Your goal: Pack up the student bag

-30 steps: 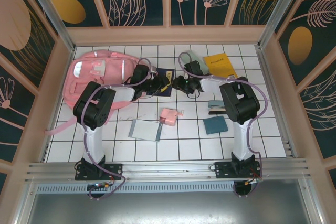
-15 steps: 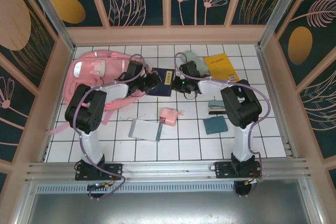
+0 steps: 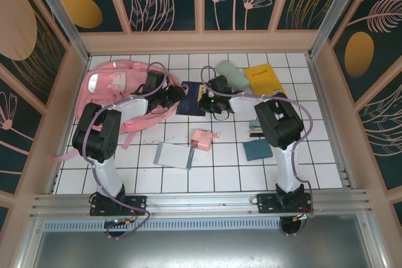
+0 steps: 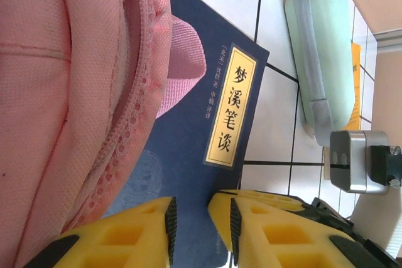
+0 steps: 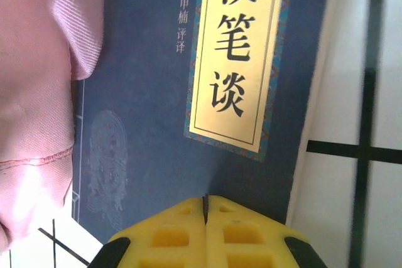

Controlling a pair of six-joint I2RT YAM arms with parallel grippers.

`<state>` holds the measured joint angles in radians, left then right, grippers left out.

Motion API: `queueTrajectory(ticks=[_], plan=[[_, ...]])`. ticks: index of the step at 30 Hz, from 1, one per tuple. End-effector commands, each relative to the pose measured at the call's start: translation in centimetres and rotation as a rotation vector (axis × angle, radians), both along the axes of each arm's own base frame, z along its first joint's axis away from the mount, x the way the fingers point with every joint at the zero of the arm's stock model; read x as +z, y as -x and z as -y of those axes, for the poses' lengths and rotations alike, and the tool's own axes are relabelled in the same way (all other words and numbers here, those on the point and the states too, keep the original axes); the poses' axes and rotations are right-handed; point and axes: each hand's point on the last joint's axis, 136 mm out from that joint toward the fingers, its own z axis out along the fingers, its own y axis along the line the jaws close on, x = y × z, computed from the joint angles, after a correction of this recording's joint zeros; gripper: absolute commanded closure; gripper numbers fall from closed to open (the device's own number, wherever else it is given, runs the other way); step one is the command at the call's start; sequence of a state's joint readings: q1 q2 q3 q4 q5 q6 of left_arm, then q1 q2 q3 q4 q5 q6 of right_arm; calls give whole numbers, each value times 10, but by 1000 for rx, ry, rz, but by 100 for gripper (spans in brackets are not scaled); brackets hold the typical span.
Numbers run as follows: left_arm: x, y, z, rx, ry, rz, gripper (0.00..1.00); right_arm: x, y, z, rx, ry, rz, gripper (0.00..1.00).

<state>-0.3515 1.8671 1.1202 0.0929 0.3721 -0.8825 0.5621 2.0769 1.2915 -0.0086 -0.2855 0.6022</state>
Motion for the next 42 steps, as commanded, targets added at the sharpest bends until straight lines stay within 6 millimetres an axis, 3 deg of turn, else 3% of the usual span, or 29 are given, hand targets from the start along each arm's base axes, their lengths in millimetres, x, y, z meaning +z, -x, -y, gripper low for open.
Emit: queueTrajectory(ticks=[1,6,10,14,19,25,31,42], plan=[[3,0,6,-13,-7,9,69,-31,16,53,-92,92,-97,100],[-5,4,27,-49,3,-8,69,-35,28,81,-110,120,-107,100],[-18,8,38,-54,-3,-39,69,-21,25,71,-67,61,-67,100],[-37,15,39,-33,-28,-88,68,6,11,61,-40,39,4,90],[-50,18,44,-39,-39,-109,66,27,-8,76,-57,156,93,77],[-59,20,45,-40,-52,-122,64,13,-13,87,-45,248,88,67],[-66,22,48,-52,-49,-137,64,-13,-6,86,-14,262,32,67],[-88,27,57,-73,-69,-192,64,-21,11,47,47,145,-29,68]])
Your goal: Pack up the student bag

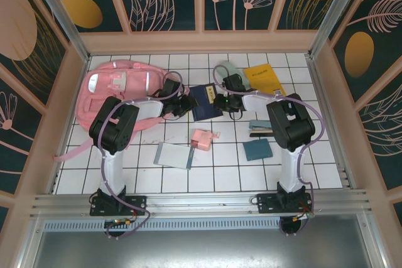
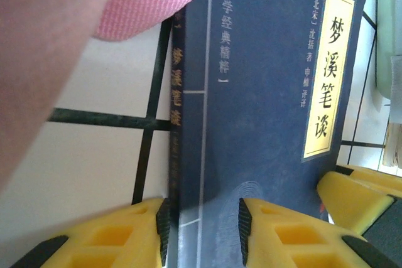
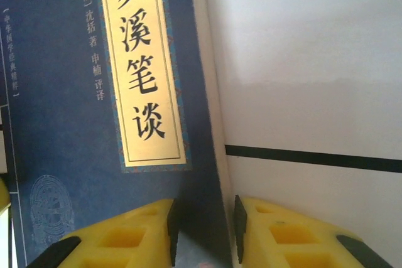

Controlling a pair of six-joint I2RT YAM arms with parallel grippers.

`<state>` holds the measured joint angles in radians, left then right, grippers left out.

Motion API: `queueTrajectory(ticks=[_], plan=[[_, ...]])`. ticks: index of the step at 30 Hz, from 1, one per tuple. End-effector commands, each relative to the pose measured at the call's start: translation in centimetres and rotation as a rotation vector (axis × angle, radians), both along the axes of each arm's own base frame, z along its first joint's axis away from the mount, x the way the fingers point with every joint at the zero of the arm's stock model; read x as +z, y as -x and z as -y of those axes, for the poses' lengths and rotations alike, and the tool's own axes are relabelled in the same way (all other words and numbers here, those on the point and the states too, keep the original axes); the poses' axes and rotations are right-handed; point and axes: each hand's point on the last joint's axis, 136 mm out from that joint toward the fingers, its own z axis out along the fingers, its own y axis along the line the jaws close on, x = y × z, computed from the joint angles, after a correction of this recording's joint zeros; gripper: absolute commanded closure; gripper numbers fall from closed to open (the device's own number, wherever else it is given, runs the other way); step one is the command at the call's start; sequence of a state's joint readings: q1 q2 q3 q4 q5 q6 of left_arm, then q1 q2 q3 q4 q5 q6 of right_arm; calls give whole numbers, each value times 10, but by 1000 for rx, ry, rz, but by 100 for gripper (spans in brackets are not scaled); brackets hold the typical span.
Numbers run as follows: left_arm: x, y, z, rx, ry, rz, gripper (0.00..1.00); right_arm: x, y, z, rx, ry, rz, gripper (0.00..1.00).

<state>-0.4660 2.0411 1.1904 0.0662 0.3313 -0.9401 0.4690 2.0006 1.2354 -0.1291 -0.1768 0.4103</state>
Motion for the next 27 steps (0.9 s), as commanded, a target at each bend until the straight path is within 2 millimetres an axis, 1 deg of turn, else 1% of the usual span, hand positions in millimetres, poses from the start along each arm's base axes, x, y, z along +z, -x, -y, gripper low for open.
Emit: queueTrajectory(ticks=[1,3,4,6,7,11,13,14,15,17,22,24,26,27], plan=[[-26,8,14,-33,-7,-54,64,-16,19,-25,46,-63,-86,68],[-19,8,23,-48,35,-43,64,-15,19,-28,47,-80,-91,68],[-13,8,29,-57,74,-32,64,-14,20,-30,46,-89,-94,68],[9,6,43,-80,190,10,65,-13,20,-32,48,-105,-97,68],[24,5,50,-92,253,38,65,-14,20,-33,45,-108,-103,68],[82,5,65,-136,456,162,65,-12,20,-33,38,-120,-103,68],[98,8,66,-138,522,195,65,-11,20,-33,37,-122,-101,68],[102,8,67,-141,535,205,65,-10,20,-33,36,-123,-100,68],[102,7,67,-143,531,207,65,-9,20,-33,37,-121,-99,68],[93,6,66,-142,489,190,65,-9,20,-32,33,-118,-96,68],[82,12,64,-152,485,167,66,-7,21,-27,20,-116,-90,68],[73,13,62,-148,451,149,66,-7,21,-26,15,-118,-88,68],[53,14,56,-144,348,109,66,-7,22,-24,9,-117,-89,68],[47,14,52,-145,312,103,66,-6,22,-24,8,-118,-87,68]])
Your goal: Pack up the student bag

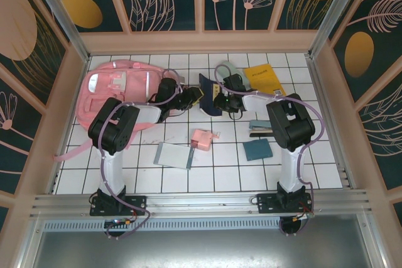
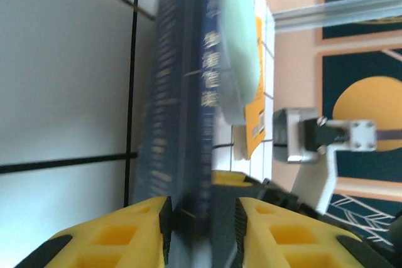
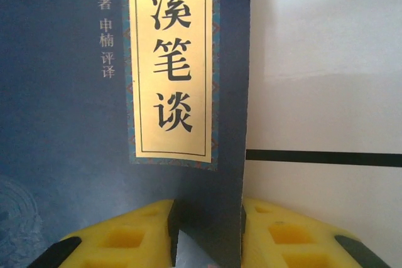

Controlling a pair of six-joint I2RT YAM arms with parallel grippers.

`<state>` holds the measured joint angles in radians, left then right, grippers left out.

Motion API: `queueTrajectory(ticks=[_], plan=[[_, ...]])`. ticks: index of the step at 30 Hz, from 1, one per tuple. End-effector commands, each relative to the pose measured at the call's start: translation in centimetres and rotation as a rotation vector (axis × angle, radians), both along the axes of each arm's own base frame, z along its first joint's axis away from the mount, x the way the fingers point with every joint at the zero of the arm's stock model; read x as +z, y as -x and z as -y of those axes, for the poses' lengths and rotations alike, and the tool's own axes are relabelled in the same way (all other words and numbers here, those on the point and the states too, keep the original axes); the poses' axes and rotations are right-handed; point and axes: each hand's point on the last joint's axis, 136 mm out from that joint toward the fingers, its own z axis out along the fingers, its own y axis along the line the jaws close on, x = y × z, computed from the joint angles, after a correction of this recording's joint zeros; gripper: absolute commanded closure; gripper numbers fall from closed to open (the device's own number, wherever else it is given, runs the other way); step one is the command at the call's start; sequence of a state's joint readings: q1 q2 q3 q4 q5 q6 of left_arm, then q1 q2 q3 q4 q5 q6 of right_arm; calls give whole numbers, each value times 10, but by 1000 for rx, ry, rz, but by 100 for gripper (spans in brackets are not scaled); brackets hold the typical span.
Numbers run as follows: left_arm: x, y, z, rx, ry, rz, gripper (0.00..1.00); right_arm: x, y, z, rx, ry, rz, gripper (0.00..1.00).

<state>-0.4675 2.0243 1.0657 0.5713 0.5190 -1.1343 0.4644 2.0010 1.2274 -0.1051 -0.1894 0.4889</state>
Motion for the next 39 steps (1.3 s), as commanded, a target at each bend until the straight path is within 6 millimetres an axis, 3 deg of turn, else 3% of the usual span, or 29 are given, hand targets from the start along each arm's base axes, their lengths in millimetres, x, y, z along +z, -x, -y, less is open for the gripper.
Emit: queueTrajectory(ticks=[1,4,6,9,12,14,18,22,28,33,39], plan=[[-18,24,11,-110,-102,-47,66,-7,24,-22,68,-71,-62,68],[-33,25,7,-123,-170,-64,67,-7,24,-22,69,-73,-61,68],[-37,26,6,-125,-180,-68,73,-7,24,-22,69,-73,-59,68],[-31,24,6,-117,-176,-57,80,-4,24,-22,68,-73,-55,68],[-19,19,7,-110,-177,-33,95,4,20,-18,54,-80,-41,67],[-7,15,9,-114,-169,-8,100,17,14,-13,32,-99,-17,57],[30,10,16,-135,-123,72,100,52,3,-1,-6,-181,45,41],[72,10,25,-178,-50,157,100,90,-3,6,-8,-332,95,36],[117,17,33,-236,56,228,100,135,-5,15,8,-621,134,29],[146,25,36,-276,132,266,100,156,-4,19,67,-768,146,26],[168,36,39,-324,199,289,100,170,1,15,148,-892,134,22]])
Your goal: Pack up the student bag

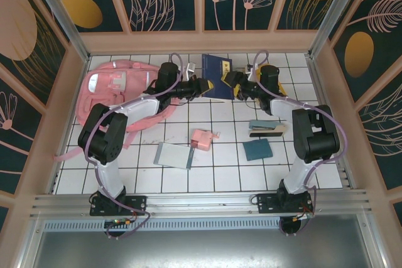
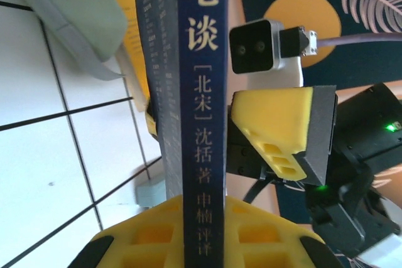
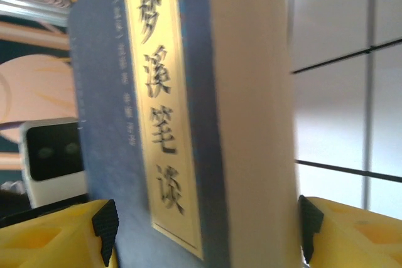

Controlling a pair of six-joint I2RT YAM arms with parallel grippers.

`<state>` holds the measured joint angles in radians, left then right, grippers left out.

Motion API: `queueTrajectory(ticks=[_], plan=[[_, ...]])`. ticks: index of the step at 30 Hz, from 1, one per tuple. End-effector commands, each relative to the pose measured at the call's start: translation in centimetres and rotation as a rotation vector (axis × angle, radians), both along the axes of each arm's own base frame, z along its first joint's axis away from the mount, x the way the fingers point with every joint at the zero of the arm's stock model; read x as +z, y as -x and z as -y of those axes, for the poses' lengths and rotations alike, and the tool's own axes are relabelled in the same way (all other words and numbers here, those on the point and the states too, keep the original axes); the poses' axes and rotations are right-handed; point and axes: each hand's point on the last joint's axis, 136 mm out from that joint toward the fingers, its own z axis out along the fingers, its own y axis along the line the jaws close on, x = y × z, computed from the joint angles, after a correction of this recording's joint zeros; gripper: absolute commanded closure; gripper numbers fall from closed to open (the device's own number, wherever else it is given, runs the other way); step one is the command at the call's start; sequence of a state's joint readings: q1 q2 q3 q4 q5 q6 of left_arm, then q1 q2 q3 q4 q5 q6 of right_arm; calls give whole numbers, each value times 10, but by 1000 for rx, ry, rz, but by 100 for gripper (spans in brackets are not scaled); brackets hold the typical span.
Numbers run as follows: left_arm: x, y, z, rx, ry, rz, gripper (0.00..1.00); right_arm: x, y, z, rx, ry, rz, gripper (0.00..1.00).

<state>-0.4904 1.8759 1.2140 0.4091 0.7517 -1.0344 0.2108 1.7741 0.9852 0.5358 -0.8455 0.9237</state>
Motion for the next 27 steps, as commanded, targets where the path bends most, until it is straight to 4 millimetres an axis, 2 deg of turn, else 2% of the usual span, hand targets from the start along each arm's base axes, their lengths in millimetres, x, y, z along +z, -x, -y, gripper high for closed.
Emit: queueTrajectory(ticks=[1,6,10,11,12,13,14,17,20,22,27], plan=[[56,8,4,-61,110,115,100,21,12,-10,111,-125,54,21],[61,9,3,-61,121,122,100,25,13,-10,136,-161,56,24],[55,6,1,-55,109,109,100,27,15,-1,125,-176,58,41],[54,6,0,-55,109,106,100,28,14,1,122,-178,60,42],[54,6,-1,-55,113,105,100,27,15,2,125,-176,59,40],[57,6,-2,-55,120,109,100,26,16,1,136,-174,55,29],[59,7,-2,-58,126,113,100,23,17,0,143,-171,45,22],[72,7,0,-71,146,136,100,12,17,-2,139,-166,17,16],[85,8,1,-86,181,155,100,10,17,-3,132,-181,13,14],[87,9,2,-96,199,154,100,13,17,-5,143,-203,15,13],[72,7,4,-98,185,123,100,27,19,-9,177,-251,41,19]])
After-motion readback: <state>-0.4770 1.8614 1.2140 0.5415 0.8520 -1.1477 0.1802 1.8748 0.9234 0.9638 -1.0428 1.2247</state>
